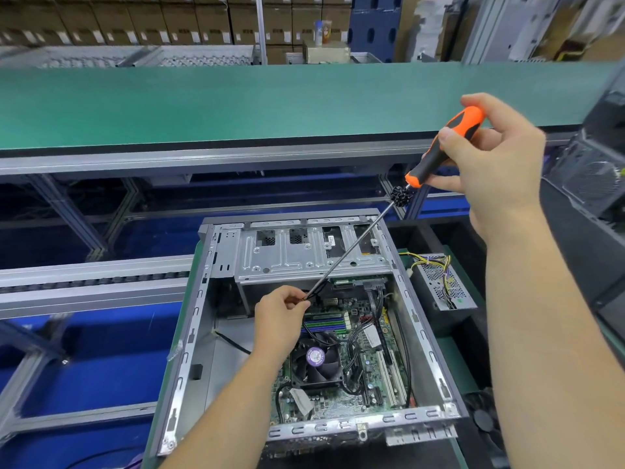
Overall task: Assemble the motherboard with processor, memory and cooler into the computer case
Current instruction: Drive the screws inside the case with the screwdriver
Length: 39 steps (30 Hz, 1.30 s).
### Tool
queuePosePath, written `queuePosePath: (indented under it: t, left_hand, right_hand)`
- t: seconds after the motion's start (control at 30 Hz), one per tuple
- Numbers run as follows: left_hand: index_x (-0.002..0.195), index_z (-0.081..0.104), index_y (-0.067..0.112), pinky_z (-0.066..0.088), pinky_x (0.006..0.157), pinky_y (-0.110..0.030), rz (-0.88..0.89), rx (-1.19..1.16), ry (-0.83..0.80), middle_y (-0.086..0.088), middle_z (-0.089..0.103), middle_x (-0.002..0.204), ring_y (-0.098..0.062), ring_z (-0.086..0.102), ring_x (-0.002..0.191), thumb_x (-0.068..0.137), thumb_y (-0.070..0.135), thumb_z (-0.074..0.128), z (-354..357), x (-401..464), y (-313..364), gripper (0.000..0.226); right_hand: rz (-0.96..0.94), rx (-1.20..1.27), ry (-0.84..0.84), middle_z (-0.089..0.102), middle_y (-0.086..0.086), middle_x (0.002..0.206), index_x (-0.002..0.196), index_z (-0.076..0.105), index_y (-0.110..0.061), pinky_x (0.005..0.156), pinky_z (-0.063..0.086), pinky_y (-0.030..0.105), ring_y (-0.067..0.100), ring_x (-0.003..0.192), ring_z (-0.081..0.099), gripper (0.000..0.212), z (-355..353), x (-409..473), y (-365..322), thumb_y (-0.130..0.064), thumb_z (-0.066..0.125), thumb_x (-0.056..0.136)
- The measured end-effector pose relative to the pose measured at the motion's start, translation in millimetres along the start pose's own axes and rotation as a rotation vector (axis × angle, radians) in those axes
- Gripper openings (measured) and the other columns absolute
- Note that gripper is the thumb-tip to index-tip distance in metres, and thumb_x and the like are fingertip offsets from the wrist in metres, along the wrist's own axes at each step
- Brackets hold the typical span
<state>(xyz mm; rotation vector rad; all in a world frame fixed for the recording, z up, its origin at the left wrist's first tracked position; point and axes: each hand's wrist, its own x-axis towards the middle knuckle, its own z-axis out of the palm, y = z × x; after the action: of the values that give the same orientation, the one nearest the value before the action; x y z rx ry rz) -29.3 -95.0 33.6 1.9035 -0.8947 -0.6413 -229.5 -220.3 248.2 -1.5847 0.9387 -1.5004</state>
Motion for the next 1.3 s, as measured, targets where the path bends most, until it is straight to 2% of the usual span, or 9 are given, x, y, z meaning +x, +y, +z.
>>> queuePosePath:
  t: [0.1,0.2,0.37,0.57,0.77,0.97,1.1,1.2,1.3]
  left_hand:
    - [0.077,0.068,0.023,0.043,0.056,-0.010,0.039,0.041,-0.011,0.000,0.066,0.071,-0.011,0.053,0.063,0.086,0.011,0.075,1,-1,1,0.017]
    - [0.078,0.067,0.022,0.041,0.057,-0.011,0.077,0.111,-0.031,0.006,0.061,0.068,-0.005,0.050,0.061,0.087,0.012,0.074,4,-1,-1,0.014]
    - [0.086,0.067,0.018,0.051,0.078,-0.031,0.199,0.339,-0.117,0.008,0.064,0.082,-0.014,0.059,0.081,0.088,0.018,0.070,14,1,2,0.004]
    - [0.083,0.057,0.027,0.053,0.079,-0.033,0.275,0.486,-0.234,0.009,0.067,0.081,-0.018,0.063,0.082,0.085,0.015,0.067,32,5,16,0.016]
    - [0.077,0.051,0.031,0.054,0.073,-0.034,0.261,0.594,-0.357,0.007,0.065,0.085,-0.022,0.062,0.083,0.085,0.011,0.063,54,7,19,0.025]
    - [0.067,0.048,0.026,0.047,0.066,-0.033,0.223,0.678,-0.455,0.003,0.064,0.092,-0.024,0.059,0.082,0.083,0.008,0.062,72,10,14,0.028]
    - [0.063,0.050,0.023,0.048,0.061,-0.031,0.176,0.661,-0.534,0.005,0.059,0.075,-0.024,0.060,0.075,0.079,0.005,0.057,77,20,19,0.025]
    - [0.062,0.051,0.023,0.053,0.068,-0.035,0.141,0.627,-0.602,0.004,0.058,0.072,-0.024,0.060,0.073,0.079,0.002,0.055,80,28,19,0.028]
    - [0.061,0.049,0.026,0.045,0.067,-0.029,0.124,0.595,-0.647,0.006,0.051,0.066,-0.021,0.051,0.070,0.080,0.001,0.053,83,32,14,0.032]
  right_hand:
    - [-0.019,0.005,-0.022,0.059,0.008,0.086,0.110,0.064,-0.034,0.061,0.064,0.040,0.028,0.086,0.071,0.033,0,-1,-1,-0.007,0.067,0.090]
    - [-0.051,0.018,-0.077,0.058,0.007,0.087,0.113,0.064,-0.031,0.062,0.064,0.042,0.019,0.082,0.069,0.035,0,-2,-4,-0.006,0.067,0.089]
    - [-0.114,0.049,-0.240,0.063,0.010,0.090,0.114,0.063,-0.031,0.067,0.064,0.045,0.034,0.091,0.072,0.037,2,-7,-15,-0.004,0.066,0.089]
    - [-0.241,-0.027,-0.364,0.060,0.031,0.099,0.119,0.061,-0.024,0.064,0.064,0.044,0.043,0.082,0.070,0.038,14,-12,-30,-0.004,0.069,0.088]
    - [-0.309,-0.144,-0.436,0.061,0.008,0.087,0.116,0.062,-0.027,0.064,0.060,0.050,0.044,0.075,0.065,0.037,24,-20,-21,-0.010,0.071,0.085]
    - [-0.316,-0.268,-0.431,0.061,0.009,0.085,0.118,0.067,-0.021,0.066,0.060,0.045,0.033,0.070,0.064,0.037,24,-26,-3,-0.018,0.075,0.083]
    - [-0.291,-0.284,-0.425,0.061,0.008,0.086,0.117,0.067,-0.020,0.065,0.061,0.043,0.033,0.070,0.066,0.035,20,-25,2,-0.015,0.075,0.083]
    - [-0.286,-0.290,-0.420,0.060,0.002,0.086,0.118,0.066,-0.017,0.065,0.061,0.041,0.030,0.070,0.067,0.036,18,-26,7,-0.012,0.076,0.084]
    - [-0.289,-0.307,-0.413,0.059,-0.003,0.085,0.120,0.066,-0.016,0.066,0.061,0.036,0.026,0.070,0.066,0.037,17,-27,11,-0.011,0.077,0.085]
